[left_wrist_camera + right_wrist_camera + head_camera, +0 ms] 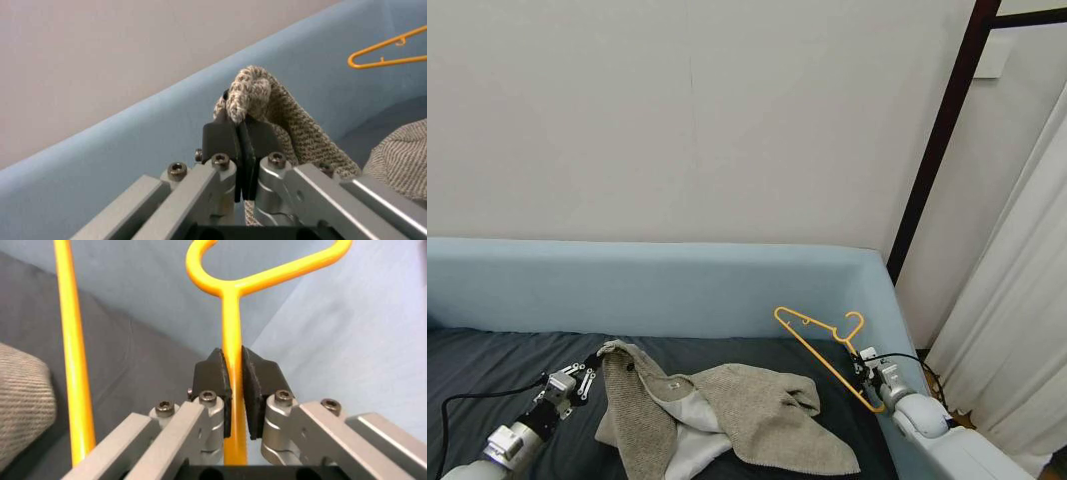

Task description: Pick up the clothes from the sofa and hang them on the clothes hanger.

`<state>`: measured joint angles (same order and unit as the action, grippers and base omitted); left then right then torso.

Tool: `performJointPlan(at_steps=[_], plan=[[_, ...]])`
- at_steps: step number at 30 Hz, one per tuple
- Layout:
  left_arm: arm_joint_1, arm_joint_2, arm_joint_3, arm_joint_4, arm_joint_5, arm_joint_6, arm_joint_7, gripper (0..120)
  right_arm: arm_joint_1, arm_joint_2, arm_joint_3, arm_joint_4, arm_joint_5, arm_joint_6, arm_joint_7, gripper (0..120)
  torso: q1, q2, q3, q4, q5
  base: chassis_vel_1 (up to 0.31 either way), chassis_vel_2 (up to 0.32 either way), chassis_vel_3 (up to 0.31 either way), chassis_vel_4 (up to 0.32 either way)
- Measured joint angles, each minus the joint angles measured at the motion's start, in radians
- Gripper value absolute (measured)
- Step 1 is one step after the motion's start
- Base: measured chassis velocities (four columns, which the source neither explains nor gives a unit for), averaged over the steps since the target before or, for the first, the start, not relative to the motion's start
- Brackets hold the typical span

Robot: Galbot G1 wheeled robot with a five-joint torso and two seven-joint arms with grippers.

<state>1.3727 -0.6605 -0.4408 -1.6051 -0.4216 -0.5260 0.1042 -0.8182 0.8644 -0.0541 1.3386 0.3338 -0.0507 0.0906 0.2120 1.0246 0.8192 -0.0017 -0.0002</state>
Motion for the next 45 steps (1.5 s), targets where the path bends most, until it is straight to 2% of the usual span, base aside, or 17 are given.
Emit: performJointPlan(at_steps=[3, 7, 10, 13, 16, 19, 20, 24, 26, 29, 32, 40, 45], plan=[[-0.001, 0.036, 0.005, -0.03, -0.013, 0.013, 0.004, 0, -0.124, -0.07, 0.045, 0.168, -0.077, 0.04, 0.02, 5, 0.0, 0.0, 0.0, -0.0002, 0.0002, 0.0, 0.0, 0.0, 0.0], [-0.002, 0.062, 0.007, -0.053, -0.032, 0.026, 0.006, 0, -0.203, -0.096, 0.073, 0.265, -0.163, 0.074, 0.038, 5, 0.0, 0.0, 0.0, -0.0001, 0.0002, 0.0, 0.0, 0.0, 0.0], [-0.002, 0.086, 0.009, -0.077, -0.056, 0.042, 0.007, 0, -0.262, -0.101, 0.089, 0.336, -0.242, 0.093, 0.061, 5, 0.0, 0.0, 0.0, 0.0002, 0.0001, 0.0, 0.0, 0.0, 0.0], [0.009, 0.127, 0.014, -0.13, -0.087, 0.077, -0.002, 0, -0.329, -0.084, 0.09, 0.404, -0.384, 0.12, 0.099, 5, 0.0, 0.0, 0.0, 0.0003, 0.0, 0.0, 0.0, 0.0, 0.0], [0.019, 0.145, 0.018, -0.166, -0.104, 0.105, -0.017, 0, -0.357, -0.07, 0.09, 0.429, -0.429, 0.127, 0.111, 5, 0.0, 0.0, 0.0, 0.0004, 0.0003, 0.0, 0.0, 0.0, 0.0], [0.036, 0.168, 0.027, -0.231, -0.134, 0.176, -0.057, 0, -0.41, -0.059, 0.093, 0.474, -0.477, 0.135, 0.117, 5, 0.0, 0.0, 0.0, 0.0002, 0.0002, 0.0, 0.0, 0.0, 0.0], [0.036, 0.168, 0.027, -0.231, -0.134, 0.176, -0.057, 0, -0.41, -0.059, 0.093, 0.474, -0.477, 0.135, 0.117, 5, 0.0, 0.0, 0.0, 0.0002, 0.0002, 0.0, 0.0, 0.0, 0.0], [0.069, 0.192, 0.041, -0.359, -0.182, 0.348, -0.15, 0, -0.466, -0.065, 0.088, 0.527, -0.52, 0.144, 0.12, 5, 0.0, 0.0, 0.0, 0.0001, 0.0001, 0.0, 0.0, 0.0, 0.0], [0.07, 0.193, 0.041, -0.366, -0.185, 0.36, -0.156, 0, -0.468, -0.065, 0.087, 0.532, -0.522, 0.144, 0.12, 5, 0.0, 0.0, 0.0, 0.0001, 0.0002, 0.0, 0.0, 0.0, 0.0], [0.078, 0.201, 0.046, -0.443, -0.217, 0.461, -0.209, 0, -0.469, -0.063, 0.061, 0.563, -0.53, 0.14, 0.122, 5, 0.0, 0.0, 0.0, 0.0001, 0.0, 0.0, 0.0, 0.0, 0.0], [0.095, 0.205, 0.044, -0.483, -0.22, 0.493, -0.222, 0, -0.453, -0.056, 0.04, 0.564, -0.533, 0.136, 0.123, 5, 0.0, 0.0, 0.0, 0.0002, 0.0001, 0.0, 0.0, 0.0, 0.0], [0.124, 0.21, 0.037, -0.532, -0.248, 0.533, -0.247, 0, -0.425, -0.036, 0.003, 0.558, -0.533, 0.132, 0.123, 5, 0.0, 0.0, 0.0, 0.0002, 0.0001, 0.0, 0.0, 0.0, 0.0], [0.099, 0.213, 0.077, -0.548, -0.265, 0.544, -0.249, 0, -0.374, -0.011, -0.055, 0.545, -0.531, 0.125, 0.126, 5, 0.0, 0.0, 0.0, 0.0002, 0.0, 0.0, 0.0, 0.0, 0.0]])
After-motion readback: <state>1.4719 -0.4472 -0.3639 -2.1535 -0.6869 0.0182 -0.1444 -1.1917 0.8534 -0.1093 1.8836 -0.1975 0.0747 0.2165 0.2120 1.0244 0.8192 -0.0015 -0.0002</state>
